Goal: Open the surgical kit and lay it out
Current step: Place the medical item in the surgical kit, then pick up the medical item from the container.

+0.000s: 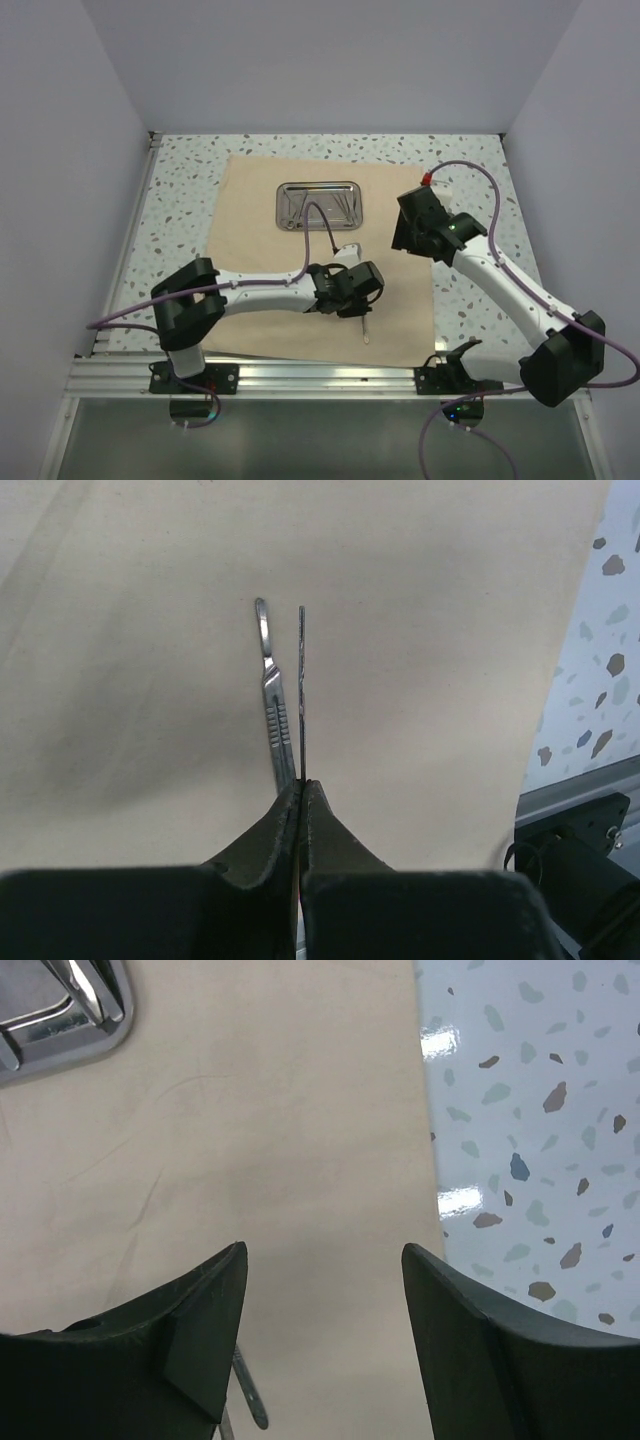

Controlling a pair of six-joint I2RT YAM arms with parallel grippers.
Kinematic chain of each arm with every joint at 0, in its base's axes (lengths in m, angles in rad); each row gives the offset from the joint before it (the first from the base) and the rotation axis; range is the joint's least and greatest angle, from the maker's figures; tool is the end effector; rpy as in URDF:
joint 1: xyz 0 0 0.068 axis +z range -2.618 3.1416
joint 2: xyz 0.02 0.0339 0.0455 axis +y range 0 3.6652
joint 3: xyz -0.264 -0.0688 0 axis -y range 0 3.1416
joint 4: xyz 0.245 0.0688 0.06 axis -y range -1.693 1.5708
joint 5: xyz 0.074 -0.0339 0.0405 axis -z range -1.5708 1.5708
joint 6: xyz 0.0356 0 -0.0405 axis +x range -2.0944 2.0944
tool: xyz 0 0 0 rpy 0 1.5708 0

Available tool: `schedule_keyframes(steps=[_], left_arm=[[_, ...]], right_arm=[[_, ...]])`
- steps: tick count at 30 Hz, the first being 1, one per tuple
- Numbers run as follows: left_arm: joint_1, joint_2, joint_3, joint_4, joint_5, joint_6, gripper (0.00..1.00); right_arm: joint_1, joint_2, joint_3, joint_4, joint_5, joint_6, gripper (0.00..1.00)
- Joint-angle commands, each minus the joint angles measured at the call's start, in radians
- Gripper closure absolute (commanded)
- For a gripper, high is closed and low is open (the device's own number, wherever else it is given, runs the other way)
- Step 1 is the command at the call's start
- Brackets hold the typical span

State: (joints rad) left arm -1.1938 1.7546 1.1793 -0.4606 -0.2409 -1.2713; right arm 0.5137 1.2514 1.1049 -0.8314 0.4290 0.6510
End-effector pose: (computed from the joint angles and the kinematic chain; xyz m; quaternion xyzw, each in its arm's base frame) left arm 0.1411 -0.3333 0.1967 -0.0688 0.9555 -0.2090 0.1964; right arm 0.2230 0.1088 0.2995 0.1261 0.9280 -0.0130 0.3503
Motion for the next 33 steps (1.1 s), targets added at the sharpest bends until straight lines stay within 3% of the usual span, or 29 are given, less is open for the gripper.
schedule_keyframes(steps=[1,2,4,5,8,13,16,19,21,25,29,33], left_arm=[[-0.018,0.054,-0.004,0.085,-0.025,-0.066,1.0],[-0.02,0.063,0.0,0.088,-0.02,-0.069,0.92],[-0.021,0.086,0.017,0.089,-0.014,-0.065,0.65],[-0.021,0.092,0.028,0.065,-0.02,-0.063,0.46],[-0.021,0.092,0.08,0.005,-0.037,-0.043,0.34],[-0.02,0.001,0.218,-0.146,-0.109,0.036,0.3],[-0.015,-0.071,0.347,-0.347,-0.233,0.088,0.25],[0.008,-0.197,0.372,-0.456,-0.326,0.144,0.21],[0.025,-0.274,0.342,-0.527,-0.389,0.162,0.2],[0.031,-0.496,0.252,-0.644,-0.446,0.161,0.12],[0.031,-0.687,0.104,-0.72,-0.342,0.136,0.12],[0.031,-0.907,0.013,-0.763,-0.298,0.087,0.15]], right_arm=[[-0.006,-0.044,-0.025,-0.018,0.031,0.009,0.33],[-0.006,-0.047,-0.028,-0.02,0.034,0.007,0.33],[-0.006,-0.055,-0.033,-0.025,0.036,-0.001,0.33],[-0.006,-0.056,-0.034,-0.025,0.037,-0.002,0.33],[-0.006,-0.067,-0.031,-0.023,0.031,0.001,0.33],[-0.006,-0.078,0.015,-0.014,-0.013,-0.001,0.34],[-0.007,-0.092,0.07,0.009,-0.054,-0.013,0.34],[-0.004,-0.066,0.107,0.118,-0.256,-0.056,0.29],[0.014,0.03,0.188,0.109,-0.359,-0.039,0.29],[0.144,0.213,0.386,0.091,-0.276,-0.06,0.27],[0.166,0.451,0.692,0.012,-0.282,-0.051,0.24],[0.167,0.664,0.892,-0.02,-0.282,-0.044,0.24]])
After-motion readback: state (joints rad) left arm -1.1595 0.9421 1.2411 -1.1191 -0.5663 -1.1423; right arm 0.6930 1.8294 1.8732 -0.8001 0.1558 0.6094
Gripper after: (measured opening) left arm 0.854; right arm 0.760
